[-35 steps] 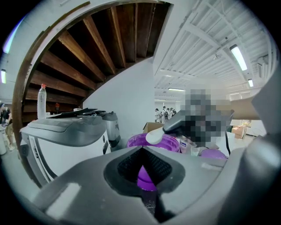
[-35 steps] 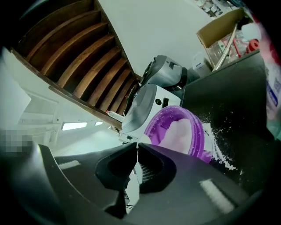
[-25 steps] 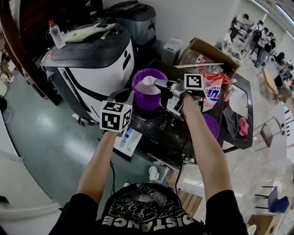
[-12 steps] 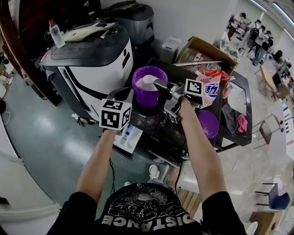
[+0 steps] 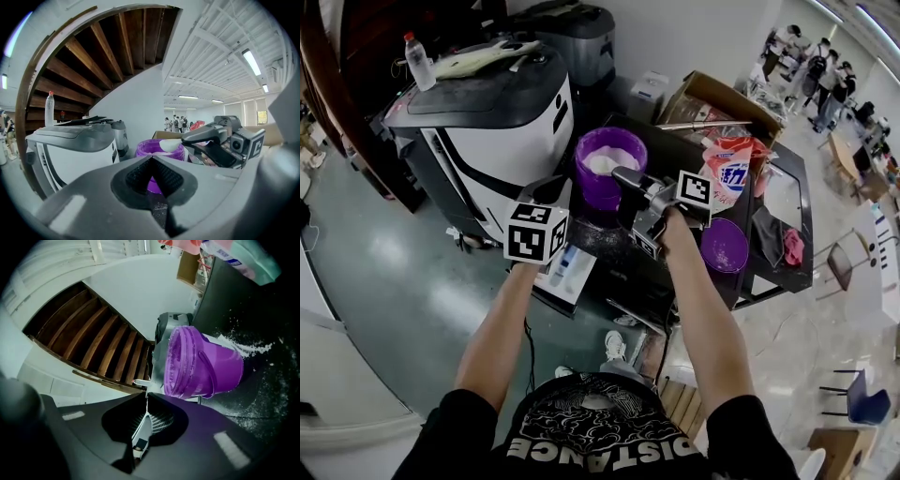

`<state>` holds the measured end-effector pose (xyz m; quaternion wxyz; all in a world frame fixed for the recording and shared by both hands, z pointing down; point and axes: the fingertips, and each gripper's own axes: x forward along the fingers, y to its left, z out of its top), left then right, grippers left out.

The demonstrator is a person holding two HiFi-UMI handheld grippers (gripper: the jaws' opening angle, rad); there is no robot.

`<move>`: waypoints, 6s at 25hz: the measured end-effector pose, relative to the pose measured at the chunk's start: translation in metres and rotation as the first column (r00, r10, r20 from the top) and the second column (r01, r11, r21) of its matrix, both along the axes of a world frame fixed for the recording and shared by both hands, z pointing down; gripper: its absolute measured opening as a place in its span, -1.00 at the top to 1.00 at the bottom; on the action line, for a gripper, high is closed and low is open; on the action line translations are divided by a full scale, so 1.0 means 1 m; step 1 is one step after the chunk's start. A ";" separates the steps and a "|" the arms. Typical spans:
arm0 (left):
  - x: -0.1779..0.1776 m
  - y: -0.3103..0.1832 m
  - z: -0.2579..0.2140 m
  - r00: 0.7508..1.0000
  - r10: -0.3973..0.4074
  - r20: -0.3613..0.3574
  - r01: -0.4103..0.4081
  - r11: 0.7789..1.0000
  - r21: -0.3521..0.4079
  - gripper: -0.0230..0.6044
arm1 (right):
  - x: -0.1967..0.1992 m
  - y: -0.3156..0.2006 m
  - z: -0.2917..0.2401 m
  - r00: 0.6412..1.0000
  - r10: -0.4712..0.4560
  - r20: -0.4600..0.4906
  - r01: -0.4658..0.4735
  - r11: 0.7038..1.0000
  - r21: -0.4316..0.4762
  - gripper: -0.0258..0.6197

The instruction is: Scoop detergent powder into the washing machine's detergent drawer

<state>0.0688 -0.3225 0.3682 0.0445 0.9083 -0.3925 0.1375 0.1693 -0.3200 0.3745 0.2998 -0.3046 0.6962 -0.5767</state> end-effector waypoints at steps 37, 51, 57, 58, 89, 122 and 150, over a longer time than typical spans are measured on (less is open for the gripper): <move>-0.139 0.033 0.067 0.987 -0.159 -0.007 0.158 0.984 -0.081 0.93 | -0.144 0.044 0.089 0.954 -0.244 -0.174 0.240 0.970 -0.039 0.80; -0.151 0.041 0.093 0.984 -0.177 0.014 0.178 0.975 -0.131 0.93 | -0.152 0.059 0.136 0.887 -0.305 -0.347 0.287 0.952 -0.102 0.81; -0.155 0.044 0.100 0.983 -0.181 0.019 0.182 0.973 -0.141 0.93 | -0.155 0.063 0.155 0.818 -0.326 -0.474 0.299 0.945 -0.133 0.81; -0.156 0.044 0.101 0.983 -0.181 0.020 0.182 0.973 -0.141 0.93 | -0.156 0.064 0.157 0.810 -0.329 -0.485 0.301 0.944 -0.137 0.81; -0.165 0.055 0.110 0.982 -0.190 0.026 0.191 0.968 -0.161 0.93 | -0.166 0.066 0.198 0.182 -0.332 -0.926 0.456 0.862 -0.219 0.82; -0.169 0.059 0.112 0.981 -0.190 0.025 0.192 0.967 -0.166 0.93 | -0.179 0.082 0.202 -0.413 0.129 -0.902 0.708 0.668 -0.229 0.82; -0.170 0.058 0.111 0.981 -0.192 0.032 0.195 0.967 -0.164 0.93 | -0.175 0.084 0.199 -0.502 0.368 -0.783 0.761 0.619 -0.197 0.82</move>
